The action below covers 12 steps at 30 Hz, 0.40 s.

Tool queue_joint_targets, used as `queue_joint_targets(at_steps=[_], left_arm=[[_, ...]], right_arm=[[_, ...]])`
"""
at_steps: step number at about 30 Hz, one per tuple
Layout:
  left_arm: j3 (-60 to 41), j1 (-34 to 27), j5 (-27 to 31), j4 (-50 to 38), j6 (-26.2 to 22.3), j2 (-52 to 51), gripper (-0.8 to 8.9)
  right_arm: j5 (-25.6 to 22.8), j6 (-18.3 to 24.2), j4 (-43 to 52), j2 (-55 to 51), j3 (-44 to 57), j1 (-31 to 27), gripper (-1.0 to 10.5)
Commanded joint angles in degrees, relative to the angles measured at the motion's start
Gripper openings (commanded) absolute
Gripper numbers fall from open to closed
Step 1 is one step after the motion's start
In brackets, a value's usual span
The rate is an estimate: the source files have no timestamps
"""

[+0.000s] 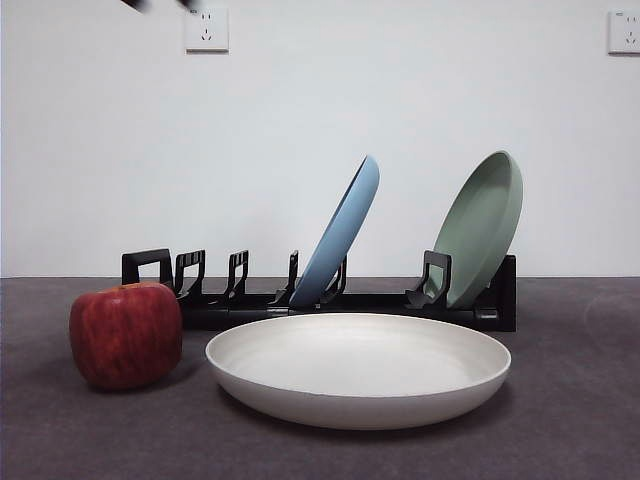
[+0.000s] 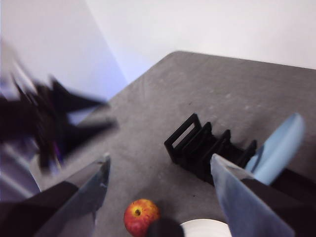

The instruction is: Take the yellow plate from the plate rack,put the plate on the table,take the apple from the table,put the apple in the plate

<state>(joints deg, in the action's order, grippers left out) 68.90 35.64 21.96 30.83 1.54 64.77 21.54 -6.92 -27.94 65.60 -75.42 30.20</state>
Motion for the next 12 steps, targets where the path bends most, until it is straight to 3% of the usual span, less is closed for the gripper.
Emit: queue_joint_targets(at_steps=[1,3,7,12], left_arm=[[-0.2,-6.6,0.2,0.7,0.2,-4.7,2.83],[-0.2,-10.3,0.2,1.4,0.1,-7.5,2.83],[-0.2,-16.5,0.1,3.5,-0.1,-13.2,2.83],[-0.2,-19.3,0.1,7.1,-0.1,-18.2,2.83]], right_arm=[[-3.2,3.7,1.1,2.9,-0.5,5.4,3.5],[-5.5,5.1,1.1,5.1,-1.3,8.1,3.6],[-8.7,7.0,1.1,11.1,-3.9,13.3,5.1],[-11.5,9.8,1.4,19.4,-7.8,18.5,5.1]])
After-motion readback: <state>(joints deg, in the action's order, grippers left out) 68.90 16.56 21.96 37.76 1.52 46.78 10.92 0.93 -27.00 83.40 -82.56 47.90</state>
